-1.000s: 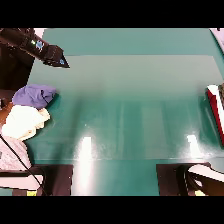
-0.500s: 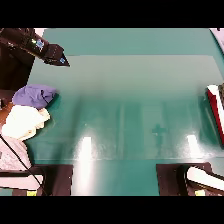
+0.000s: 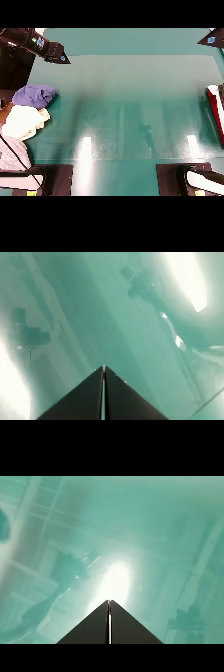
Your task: Fold the shirts.
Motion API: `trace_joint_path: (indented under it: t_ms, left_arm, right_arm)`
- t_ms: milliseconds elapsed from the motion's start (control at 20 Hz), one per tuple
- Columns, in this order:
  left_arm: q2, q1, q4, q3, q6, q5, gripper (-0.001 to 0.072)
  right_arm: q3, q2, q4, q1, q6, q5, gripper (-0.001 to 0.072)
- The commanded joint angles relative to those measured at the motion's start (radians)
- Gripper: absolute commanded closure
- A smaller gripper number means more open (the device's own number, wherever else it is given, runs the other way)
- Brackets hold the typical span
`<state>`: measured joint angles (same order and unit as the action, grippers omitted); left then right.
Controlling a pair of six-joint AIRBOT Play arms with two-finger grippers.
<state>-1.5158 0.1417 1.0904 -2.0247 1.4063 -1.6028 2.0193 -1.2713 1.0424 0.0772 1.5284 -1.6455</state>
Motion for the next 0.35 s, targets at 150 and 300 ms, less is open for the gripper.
trace_joint_path:
  t_ms: [150,300]
  left_arm:
    - [0.0,0.0,0.001,0.0,0.0,0.098,0.0685]
    - [0.0,0.0,0.001,0.0,0.0,0.137,0.0685]
  right_arm:
    - [0.001,-0.001,0.0,-0.042,0.001,0.002,0.0689]
    - [0.001,-0.001,0.0,-0.042,0.001,-0.012,0.0689]
